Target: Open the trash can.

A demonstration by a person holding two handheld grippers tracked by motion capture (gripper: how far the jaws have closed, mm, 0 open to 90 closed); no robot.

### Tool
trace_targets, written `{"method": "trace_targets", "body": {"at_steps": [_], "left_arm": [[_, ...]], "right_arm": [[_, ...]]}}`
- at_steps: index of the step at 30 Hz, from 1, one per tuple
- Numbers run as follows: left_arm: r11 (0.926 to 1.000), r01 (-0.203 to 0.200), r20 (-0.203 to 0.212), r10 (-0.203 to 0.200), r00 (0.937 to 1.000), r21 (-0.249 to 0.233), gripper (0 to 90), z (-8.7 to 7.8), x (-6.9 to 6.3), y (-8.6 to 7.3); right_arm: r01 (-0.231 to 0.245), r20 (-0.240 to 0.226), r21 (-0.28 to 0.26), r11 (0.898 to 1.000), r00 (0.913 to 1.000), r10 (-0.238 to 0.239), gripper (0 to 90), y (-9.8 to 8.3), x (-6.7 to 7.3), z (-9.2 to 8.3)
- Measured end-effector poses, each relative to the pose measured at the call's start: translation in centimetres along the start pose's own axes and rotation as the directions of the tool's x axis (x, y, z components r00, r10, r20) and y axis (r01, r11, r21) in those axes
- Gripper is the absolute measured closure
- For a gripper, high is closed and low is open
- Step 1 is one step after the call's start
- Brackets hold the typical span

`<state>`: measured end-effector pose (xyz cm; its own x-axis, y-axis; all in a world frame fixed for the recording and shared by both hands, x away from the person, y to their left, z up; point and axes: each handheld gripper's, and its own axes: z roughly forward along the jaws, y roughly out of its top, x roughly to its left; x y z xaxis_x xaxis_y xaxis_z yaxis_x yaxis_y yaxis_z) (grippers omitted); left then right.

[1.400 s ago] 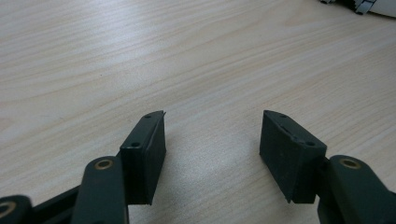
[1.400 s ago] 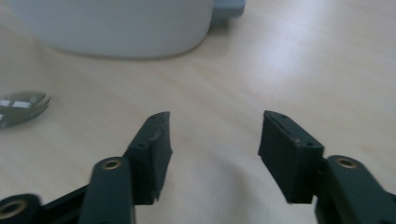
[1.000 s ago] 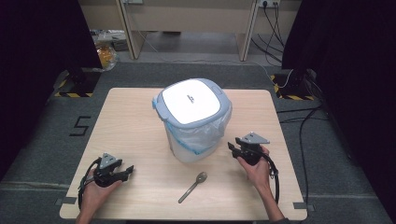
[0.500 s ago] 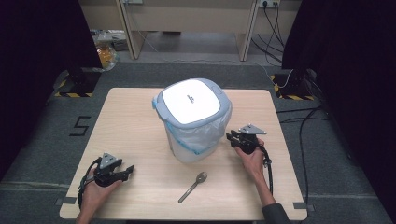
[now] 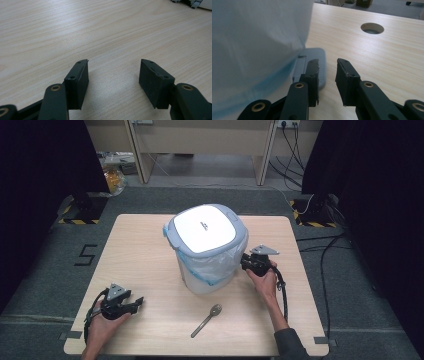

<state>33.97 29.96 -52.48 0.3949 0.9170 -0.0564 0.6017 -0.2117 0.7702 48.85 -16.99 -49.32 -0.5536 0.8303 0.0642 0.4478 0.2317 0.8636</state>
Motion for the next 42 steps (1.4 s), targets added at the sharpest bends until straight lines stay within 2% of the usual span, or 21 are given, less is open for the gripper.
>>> {"method": "trace_targets", "body": {"at_steps": [4, 8, 15, 17, 20, 25, 29, 42], "left_arm": [[1.0, 0.0, 0.0, 0.0, 1.0, 0.001, 39.8, 0.0, 0.0, 0.0], [1.0, 0.0, 0.0, 0.0, 1.0, 0.0, 39.7, 0.0, 0.0, 0.0], [1.0, 0.0, 0.0, 0.0, 1.0, 0.0, 39.7, 0.0, 0.0, 0.0], [1.0, 0.0, 0.0, 0.0, 1.0, 0.0, 39.7, 0.0, 0.0, 0.0], [1.0, 0.0, 0.0, 0.0, 1.0, 0.0, 39.7, 0.0, 0.0, 0.0], [1.0, 0.0, 0.0, 0.0, 1.0, 0.0, 39.7, 0.0, 0.0, 0.0], [1.0, 0.0, 0.0, 0.0, 1.0, 0.0, 39.7, 0.0, 0.0, 0.0], [1.0, 0.0, 0.0, 0.0, 1.0, 0.0, 39.7, 0.0, 0.0, 0.0]], "right_arm": [[0.007, -0.005, 0.017, 1.0, 1.0, -0.007, 71.6, 0.5, 0.3, 0.9], [0.013, 0.003, 0.042, 0.999, 0.9999, -0.013, 72.2, 0.1, -0.3, 1.7], [0.01, -0.012, 0.041, 0.999, 0.9999, -0.009, 73.5, -0.1, -0.5, 1.8], [-0.008, -0.031, 0.027, 1.0, 0.9995, 0.009, 74.5, -0.5, -0.8, 1.9], [-0.012, -0.037, 0.021, 1.0, 0.9992, 0.013, 75.8, -0.6, -0.8, 2.0], [0.009, -0.03, 0.03, 1.0, 0.9995, -0.008, 77.6, -0.6, -0.6, 2.0], [-0.008, -0.04, 0.026, 1.0, 0.9991, 0.009, 77.8, -0.8, -0.7, 2.1], [-0.016, -0.053, 0.034, 0.999, 0.9985, 0.018, 78.7, -0.9, -0.9, 2.2]]}}
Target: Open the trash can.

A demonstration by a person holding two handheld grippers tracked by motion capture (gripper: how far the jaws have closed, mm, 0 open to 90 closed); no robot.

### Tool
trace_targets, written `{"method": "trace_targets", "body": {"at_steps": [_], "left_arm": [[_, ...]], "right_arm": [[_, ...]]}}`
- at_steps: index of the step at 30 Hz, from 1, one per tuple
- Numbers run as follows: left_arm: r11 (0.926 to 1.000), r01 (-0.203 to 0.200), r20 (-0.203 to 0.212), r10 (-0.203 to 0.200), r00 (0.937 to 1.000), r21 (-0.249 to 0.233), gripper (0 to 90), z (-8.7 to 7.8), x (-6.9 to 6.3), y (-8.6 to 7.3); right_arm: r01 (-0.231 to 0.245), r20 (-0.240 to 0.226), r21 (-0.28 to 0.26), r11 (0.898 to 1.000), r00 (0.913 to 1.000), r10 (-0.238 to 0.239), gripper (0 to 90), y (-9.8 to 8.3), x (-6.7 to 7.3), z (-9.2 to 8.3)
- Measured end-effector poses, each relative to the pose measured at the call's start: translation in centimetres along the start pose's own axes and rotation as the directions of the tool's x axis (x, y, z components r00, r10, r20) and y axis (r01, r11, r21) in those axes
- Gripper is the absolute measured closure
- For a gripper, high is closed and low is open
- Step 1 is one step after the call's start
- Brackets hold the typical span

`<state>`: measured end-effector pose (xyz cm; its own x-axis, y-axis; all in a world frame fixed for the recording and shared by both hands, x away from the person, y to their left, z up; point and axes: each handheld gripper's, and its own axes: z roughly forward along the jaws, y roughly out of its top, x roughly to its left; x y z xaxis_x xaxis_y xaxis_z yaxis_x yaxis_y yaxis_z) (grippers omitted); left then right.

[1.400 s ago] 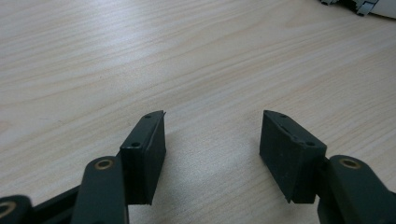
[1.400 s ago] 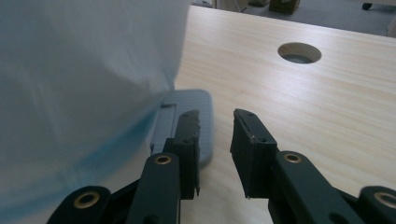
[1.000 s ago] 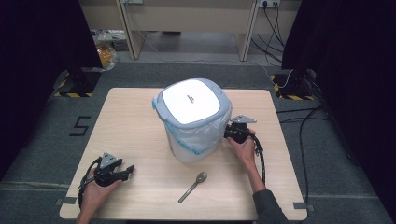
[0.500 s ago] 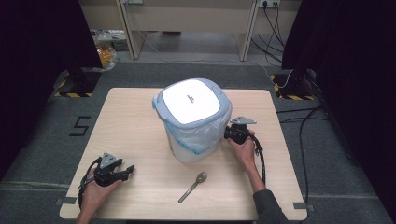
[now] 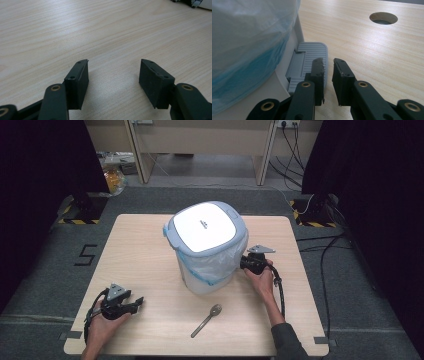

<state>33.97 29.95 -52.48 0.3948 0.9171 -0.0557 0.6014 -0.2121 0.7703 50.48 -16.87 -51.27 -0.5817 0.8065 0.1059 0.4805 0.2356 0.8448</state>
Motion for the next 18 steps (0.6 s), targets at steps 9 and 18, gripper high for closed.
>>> {"method": "trace_targets", "body": {"at_steps": [9, 18], "left_arm": [[1.0, 0.0, 0.0, 0.0, 1.0, 0.0, 39.7, 0.0, 0.0, 0.0], [1.0, 0.0, 0.0, 0.0, 1.0, 0.0, 39.7, 0.0, 0.0, 0.0]], "right_arm": [[0.004, 0.001, 0.038, 0.999, 1.0, -0.005, 78.8, 0.08, -0.06, 0.27], [0.011, -0.002, 0.074, 0.997, 0.9999, -0.011, 79.0, 0.14, -0.14, 0.49]]}}
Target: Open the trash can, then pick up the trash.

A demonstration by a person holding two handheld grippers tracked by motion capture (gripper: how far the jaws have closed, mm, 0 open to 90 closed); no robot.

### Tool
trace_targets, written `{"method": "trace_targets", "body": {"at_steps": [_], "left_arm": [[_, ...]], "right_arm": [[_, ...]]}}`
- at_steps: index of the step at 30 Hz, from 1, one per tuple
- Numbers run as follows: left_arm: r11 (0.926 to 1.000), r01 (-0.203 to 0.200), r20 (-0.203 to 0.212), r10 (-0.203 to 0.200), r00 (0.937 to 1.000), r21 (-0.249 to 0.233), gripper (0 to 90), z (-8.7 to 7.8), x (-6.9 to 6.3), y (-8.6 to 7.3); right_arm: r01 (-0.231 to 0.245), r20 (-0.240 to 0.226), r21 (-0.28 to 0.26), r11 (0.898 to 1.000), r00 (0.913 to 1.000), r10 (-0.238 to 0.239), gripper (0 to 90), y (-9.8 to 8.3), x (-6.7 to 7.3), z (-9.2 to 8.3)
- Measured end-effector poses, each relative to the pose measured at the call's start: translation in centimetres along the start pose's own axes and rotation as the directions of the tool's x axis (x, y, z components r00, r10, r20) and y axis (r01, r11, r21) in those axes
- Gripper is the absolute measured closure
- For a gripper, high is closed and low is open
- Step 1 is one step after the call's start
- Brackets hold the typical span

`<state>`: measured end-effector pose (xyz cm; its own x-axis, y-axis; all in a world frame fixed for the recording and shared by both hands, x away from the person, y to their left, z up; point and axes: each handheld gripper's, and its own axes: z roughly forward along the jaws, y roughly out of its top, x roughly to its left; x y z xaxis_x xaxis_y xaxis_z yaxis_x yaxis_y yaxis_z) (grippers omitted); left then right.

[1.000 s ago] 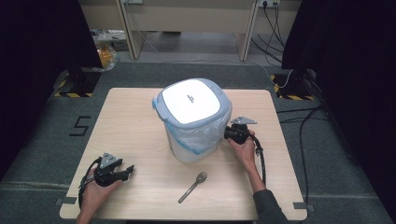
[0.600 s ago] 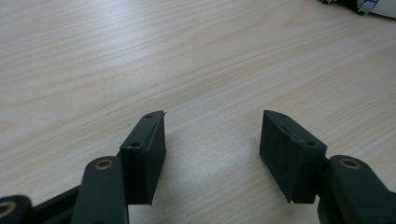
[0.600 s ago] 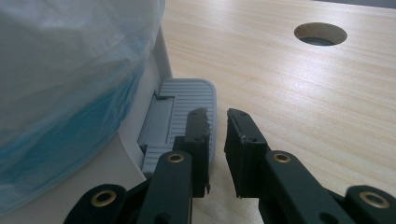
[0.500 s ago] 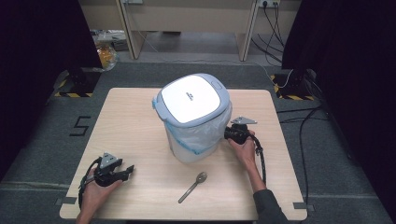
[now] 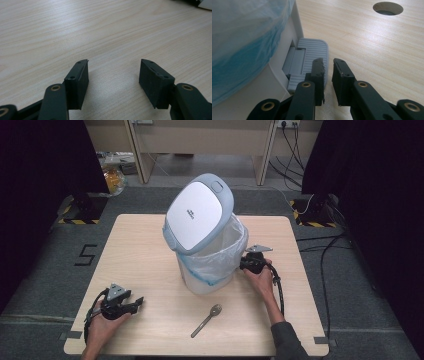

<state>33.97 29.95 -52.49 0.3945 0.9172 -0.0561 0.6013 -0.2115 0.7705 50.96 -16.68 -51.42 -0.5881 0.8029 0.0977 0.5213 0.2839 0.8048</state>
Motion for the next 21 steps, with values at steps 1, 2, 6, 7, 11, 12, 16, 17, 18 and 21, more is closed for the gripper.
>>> {"method": "trace_targets", "body": {"at_steps": [1, 2, 6, 7, 11, 12, 16, 17, 18, 21], "left_arm": [[1.0, -0.001, 0.0, 0.001, 1.0, 0.001, 39.7, 0.0, 0.0, 0.0], [1.0, -0.001, 0.0, 0.001, 1.0, 0.001, 39.7, 0.0, 0.0, 0.0], [1.0, -0.001, 0.0, 0.001, 1.0, 0.001, 39.7, 0.0, 0.0, 0.0], [1.0, -0.001, 0.0, 0.001, 1.0, 0.001, 39.7, 0.0, 0.0, 0.0], [1.0, -0.001, 0.0, 0.001, 1.0, 0.001, 39.7, 0.0, 0.0, 0.0], [1.0, -0.001, 0.0, 0.001, 1.0, 0.001, 39.8, 0.0, 0.0, 0.0], [1.0, 0.0, 0.0, 0.0, 1.0, 0.0, 39.7, 0.0, 0.0, 0.0], [1.0, 0.0, 0.0, 0.0, 1.0, 0.0, 39.7, 0.0, 0.0, 0.0], [1.0, 0.001, 0.0, -0.001, 1.0, 0.0, 39.7, 0.0, 0.0, 0.01], [1.0, 0.001, -0.002, -0.001, 1.0, 0.001, 39.2, 0.06, -0.04, 0.07]], "right_arm": [[0.0, 0.0, 0.0, 1.0, 1.0, 0.0, 79.0, 0.0, 0.0, 0.0], [-0.008, -0.007, 0.002, 1.0, 0.9999, 0.008, 79.0, 0.0, -0.08, 0.01], [-0.009, -0.012, 0.002, 1.0, 0.9999, 0.009, 79.0, 0.01, -0.18, 0.03], [-0.009, -0.012, 0.002, 1.0, 0.9999, 0.009, 79.0, 0.01, -0.18, 0.03], [-0.009, -0.012, 0.002, 1.0, 0.9999, 0.009, 79.0, 0.01, -0.17, 0.03], [-0.009, -0.012, 0.002, 1.0, 0.9999, 0.009, 79.0, 0.01, -0.17, 0.03], [-0.011, -0.012, 0.002, 1.0, 0.9999, 0.011, 79.0, 0.02, -0.17, 0.03], [-0.009, -0.013, 0.0, 1.0, 0.9999, 0.009, 79.0, 0.02, -0.2, 0.04], [-0.01, -0.013, 0.001, 1.0, 0.9999, 0.01, 79.0, 0.02, -0.19, 0.03], [-0.006, -0.011, 0.001, 1.0, 0.9999, 0.006, 79.0, 0.02, -0.17, 0.04]]}}
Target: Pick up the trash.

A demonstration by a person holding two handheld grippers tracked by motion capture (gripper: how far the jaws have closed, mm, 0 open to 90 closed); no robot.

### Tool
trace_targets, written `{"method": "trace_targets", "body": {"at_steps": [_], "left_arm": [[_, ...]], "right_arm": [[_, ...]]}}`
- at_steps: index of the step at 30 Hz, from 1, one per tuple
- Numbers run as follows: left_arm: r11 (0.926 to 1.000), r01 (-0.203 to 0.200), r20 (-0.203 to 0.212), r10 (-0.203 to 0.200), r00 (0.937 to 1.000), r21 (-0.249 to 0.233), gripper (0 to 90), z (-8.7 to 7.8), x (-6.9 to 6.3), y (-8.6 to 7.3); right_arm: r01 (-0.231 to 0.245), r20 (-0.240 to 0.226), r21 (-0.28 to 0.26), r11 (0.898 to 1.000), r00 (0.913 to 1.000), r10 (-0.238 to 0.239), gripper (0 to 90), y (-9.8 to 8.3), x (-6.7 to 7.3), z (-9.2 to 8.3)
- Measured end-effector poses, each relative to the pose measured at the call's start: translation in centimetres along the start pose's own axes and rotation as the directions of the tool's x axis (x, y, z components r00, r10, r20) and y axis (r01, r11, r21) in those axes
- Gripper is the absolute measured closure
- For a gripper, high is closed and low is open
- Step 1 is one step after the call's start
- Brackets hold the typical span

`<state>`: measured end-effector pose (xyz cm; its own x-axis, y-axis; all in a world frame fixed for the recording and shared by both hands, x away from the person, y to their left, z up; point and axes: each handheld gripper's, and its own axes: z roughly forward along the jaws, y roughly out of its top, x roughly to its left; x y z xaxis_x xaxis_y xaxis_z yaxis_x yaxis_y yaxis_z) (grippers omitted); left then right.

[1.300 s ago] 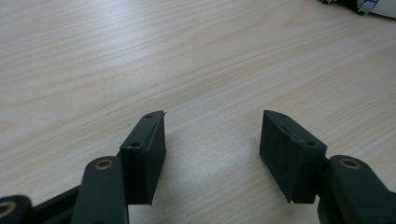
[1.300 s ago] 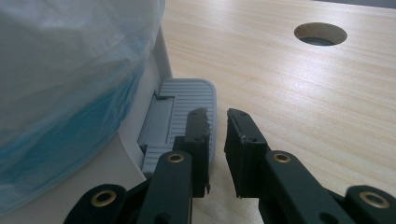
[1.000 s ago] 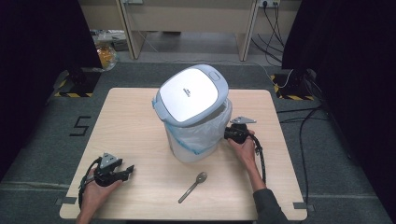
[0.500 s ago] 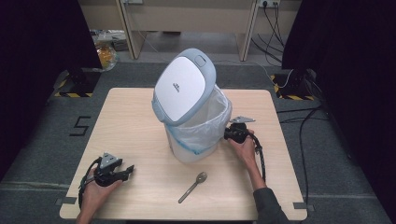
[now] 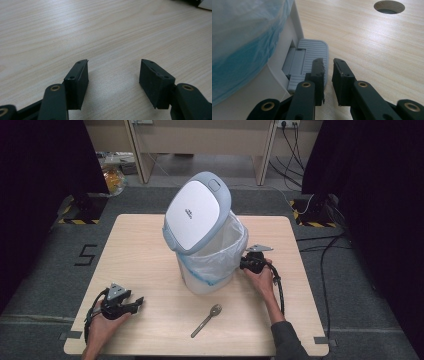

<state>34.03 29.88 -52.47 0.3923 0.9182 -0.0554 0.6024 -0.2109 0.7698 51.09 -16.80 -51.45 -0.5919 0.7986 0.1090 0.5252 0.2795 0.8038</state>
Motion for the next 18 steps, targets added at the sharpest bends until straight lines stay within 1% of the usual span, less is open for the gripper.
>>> {"method": "trace_targets", "body": {"at_steps": [3, 5, 8, 10, 11, 13, 14, 15, 16, 17, 18], "left_arm": [[1.0, -0.002, 0.0, 0.002, 1.0, 0.001, 38.6, 0.0, -0.1, 0.0], [1.0, 0.004, 0.027, -0.004, 0.9996, 0.004, 38.1, 0.0, -0.4, 0.1], [1.0, -0.004, 0.057, 0.004, 0.9983, -0.005, 38.2, 0.0, -1.5, 0.4], [0.9998, -0.017, 0.091, 0.017, 0.9957, -0.009, 38.3, -0.1, -2.6, 0.7], [0.9996, -0.019, 0.108, 0.021, 0.994, -0.02, 38.3, -0.1, -3.2, 0.9], [0.9992, -0.025, 0.146, 0.03, 0.9889, -0.032, 38.3, -0.3, -4.3, 1.3], [0.9988, -0.038, 0.176, 0.043, 0.9835, -0.031, 38.0, -0.3, -5.5, 1.5], [0.9988, -0.038, 0.176, 0.043, 0.9835, -0.031, 37.8, -0.3, -5.5, 1.5], [0.9979, -0.053, 0.2, 0.059, 0.9781, -0.037, 37.8, -0.3, -6.7, 1.7], [0.9975, -0.059, 0.216, 0.066, 0.9742, -0.038, 37.8, -0.3, -7.2, 1.7], [0.9968, -0.07, 0.237, 0.077, 0.9685, -0.04, 37.8, -0.2, -8.0, 1.8]], "right_arm": [[-0.003, 0.0, 0.001, 1.0, 1.0, 0.003, 78.9, 0.0, 0.0, 0.0], [-0.004, -0.002, 0.0, 1.0, 1.0, 0.004, 78.9, 0.0, 0.0, 0.0], [-0.005, -0.003, 0.001, 1.0, 1.0, 0.005, 78.9, 0.0, -0.1, 0.0], [-0.004, -0.003, 0.001, 1.0, 1.0, 0.004, 79.0, 0.0, -0.1, 0.0], [-0.005, -0.004, 0.001, 1.0, 1.0, 0.005, 78.9, 0.0, -0.1, 0.0], [-0.006, -0.005, 0.002, 1.0, 1.0, 0.006, 78.9, 0.0, -0.1, 0.0], [0.0, -0.003, 0.001, 1.0, 1.0, 0.0, 78.9, 0.0, 0.0, 0.0], [0.0, -0.003, 0.001, 1.0, 1.0, 0.0, 78.9, 0.0, 0.0, 0.0], [-0.001, -0.003, 0.001, 1.0, 1.0, 0.001, 78.9, 0.0, 0.0, 0.0], [-0.001, -0.003, 0.001, 1.0, 1.0, 0.001, 79.0, 0.0, 0.0, 0.0], [-0.001, -0.003, 0.0, 1.0, 1.0, 0.001, 78.9, 0.0, -0.1, 0.0]]}}
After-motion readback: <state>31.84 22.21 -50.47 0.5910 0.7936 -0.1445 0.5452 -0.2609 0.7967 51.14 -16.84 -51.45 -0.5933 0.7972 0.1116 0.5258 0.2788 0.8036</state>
